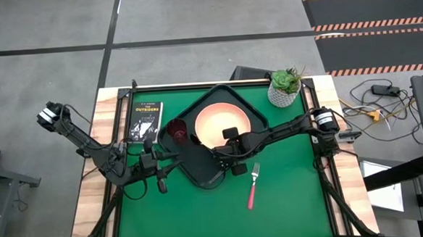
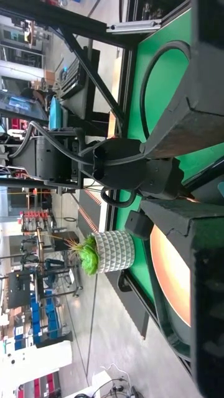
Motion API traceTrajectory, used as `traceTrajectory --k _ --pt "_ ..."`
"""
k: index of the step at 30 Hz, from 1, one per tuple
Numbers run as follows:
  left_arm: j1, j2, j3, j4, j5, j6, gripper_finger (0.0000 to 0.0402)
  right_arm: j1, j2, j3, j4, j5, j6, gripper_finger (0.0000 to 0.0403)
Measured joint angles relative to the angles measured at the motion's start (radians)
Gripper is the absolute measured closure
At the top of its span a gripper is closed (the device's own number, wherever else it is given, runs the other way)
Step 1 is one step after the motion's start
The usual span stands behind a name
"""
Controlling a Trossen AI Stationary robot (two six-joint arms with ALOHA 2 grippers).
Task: Pick and place plate/cup/fork/spoon on tray
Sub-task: Put the orange plate on the black serving tray to the right of the blue spoon
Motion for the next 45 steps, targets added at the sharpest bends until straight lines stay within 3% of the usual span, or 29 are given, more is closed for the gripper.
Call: traceTrajectory --k 6,16,24,32,37,45 --pt "0.000 0.000 0.001 0.001 0.000 0.000 0.0302 -0.003 0.000 0.000 0.004 -0.012 0.001 0.0389" --pt "-0.001 0.000 0.001 0.000 0.000 0.000 0.0302 -0.013 0.000 0.000 0.024 -0.043 0.054 0.0336" --pt "-0.001 0.000 0.002 0.001 0.000 -0.001 0.0302 -0.015 0.002 0.000 0.110 -0.044 0.082 0.0321" --pt "-0.001 0.000 0.002 0.001 0.000 0.000 0.0302 0.011 -0.005 0.027 0.163 -0.051 0.130 0.0343" --pt "-0.001 0.000 0.002 0.001 0.000 0.000 0.0302 0.054 0.000 0.019 0.288 -0.081 0.175 0.0362" --pt "0.000 0.000 0.003 0.000 0.000 -0.001 0.0302 0.088 0.097 0.017 0.456 -0.070 0.160 0.0392"
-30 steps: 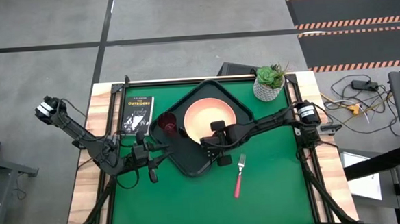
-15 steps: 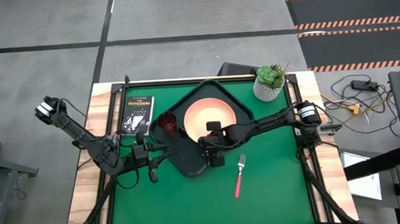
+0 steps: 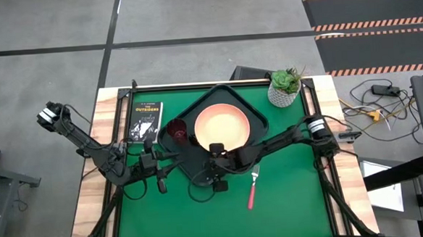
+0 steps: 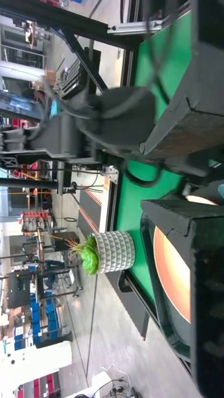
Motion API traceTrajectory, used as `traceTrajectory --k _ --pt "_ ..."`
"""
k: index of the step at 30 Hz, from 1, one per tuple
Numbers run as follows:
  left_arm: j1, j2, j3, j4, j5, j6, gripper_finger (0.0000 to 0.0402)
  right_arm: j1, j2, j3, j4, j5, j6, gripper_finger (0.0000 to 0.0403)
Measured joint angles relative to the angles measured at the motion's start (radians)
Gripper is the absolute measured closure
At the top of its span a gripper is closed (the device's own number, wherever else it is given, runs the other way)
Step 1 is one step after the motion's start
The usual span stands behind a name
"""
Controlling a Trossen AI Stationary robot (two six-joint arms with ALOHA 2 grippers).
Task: Pick and place plate/cup/fork/spoon on tray
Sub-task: Put the orange plate on the black serving tray to the right of the blue spoon
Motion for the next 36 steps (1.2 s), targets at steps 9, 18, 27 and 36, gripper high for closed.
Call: traceTrajectory --k 9,18,27,36 --pt "0.000 0.000 0.000 0.000 0.000 0.000 0.0302 -0.047 0.115 0.030 0.004 0.139 -0.048 0.0394" --pt "0.000 0.000 -0.001 0.000 0.000 0.000 0.0302 -0.091 0.084 0.031 -0.029 0.162 -0.046 0.0394" --pt "-0.001 0.000 -0.001 0.002 0.000 -0.001 0.0302 -0.097 0.056 0.030 -0.056 0.210 -0.047 0.0394" --pt "0.000 0.001 -0.001 0.002 0.003 -0.002 0.0302 -0.107 0.058 0.018 -0.056 0.213 -0.055 0.0394"
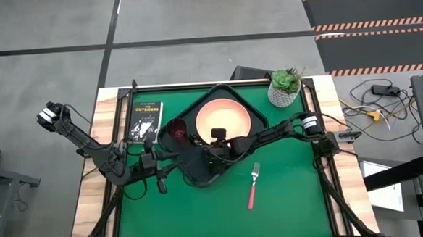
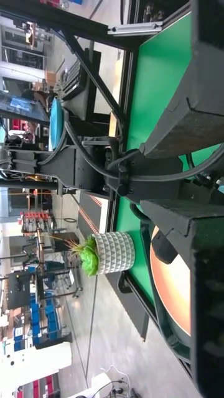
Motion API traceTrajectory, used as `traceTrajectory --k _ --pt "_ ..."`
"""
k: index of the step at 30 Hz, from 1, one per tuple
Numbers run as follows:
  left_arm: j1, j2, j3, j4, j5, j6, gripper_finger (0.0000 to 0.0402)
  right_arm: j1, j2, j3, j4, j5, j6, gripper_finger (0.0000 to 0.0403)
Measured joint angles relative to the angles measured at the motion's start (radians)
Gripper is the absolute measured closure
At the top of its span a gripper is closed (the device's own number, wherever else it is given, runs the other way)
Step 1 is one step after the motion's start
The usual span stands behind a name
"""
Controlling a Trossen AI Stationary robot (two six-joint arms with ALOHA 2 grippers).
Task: Pick and place plate/cup/fork/spoon on tray
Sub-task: Put the orange plate on the black serving tray to the right of the blue spoon, then adjust the blue spoon on the black serving tray
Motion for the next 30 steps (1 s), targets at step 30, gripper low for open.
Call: traceTrajectory --k 30 --pt "0.000 0.004 -0.003 -0.002 0.004 -0.102 0.0302 0.142 -0.173 -0.102 0.017 -0.074 0.049 0.0394"
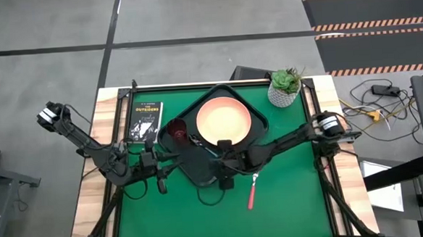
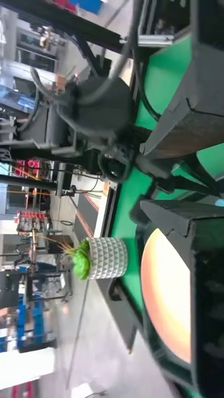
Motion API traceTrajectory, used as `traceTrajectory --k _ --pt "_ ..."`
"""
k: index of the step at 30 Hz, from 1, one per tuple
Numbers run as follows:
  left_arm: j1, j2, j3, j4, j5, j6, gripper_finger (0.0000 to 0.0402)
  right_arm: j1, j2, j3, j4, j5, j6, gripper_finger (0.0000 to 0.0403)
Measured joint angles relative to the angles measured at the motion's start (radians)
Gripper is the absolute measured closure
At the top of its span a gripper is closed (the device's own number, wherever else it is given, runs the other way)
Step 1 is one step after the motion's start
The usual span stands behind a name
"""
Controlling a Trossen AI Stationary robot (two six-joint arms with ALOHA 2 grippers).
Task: Pick and place plate/cup/fork/spoon on tray
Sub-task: Adjust the blue spoon on the black serving tray
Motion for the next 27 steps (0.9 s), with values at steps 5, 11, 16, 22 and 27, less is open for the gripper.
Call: traceTrajectory --k 5,11,16,22,27 --pt "0.000 0.023 0.000 0.000 0.001 -0.076 0.0302 0.060 -0.043 -0.083 0.127 0.003 0.046 0.0394" --pt "0.000 0.033 0.008 0.000 0.001 -0.078 0.0302 0.111 -0.053 -0.159 0.384 0.027 -0.021 0.0394" --pt "-0.001 0.033 0.004 0.001 0.002 -0.079 0.0302 0.121 -0.057 -0.167 0.424 0.022 -0.073 0.0394" --pt "-0.001 0.033 0.003 0.001 0.002 -0.082 0.0302 0.124 -0.064 -0.168 0.431 0.019 -0.076 0.0394" --pt "0.000 0.033 0.003 0.001 0.002 -0.079 0.0302 0.127 -0.065 -0.170 0.428 0.019 -0.076 0.0394"
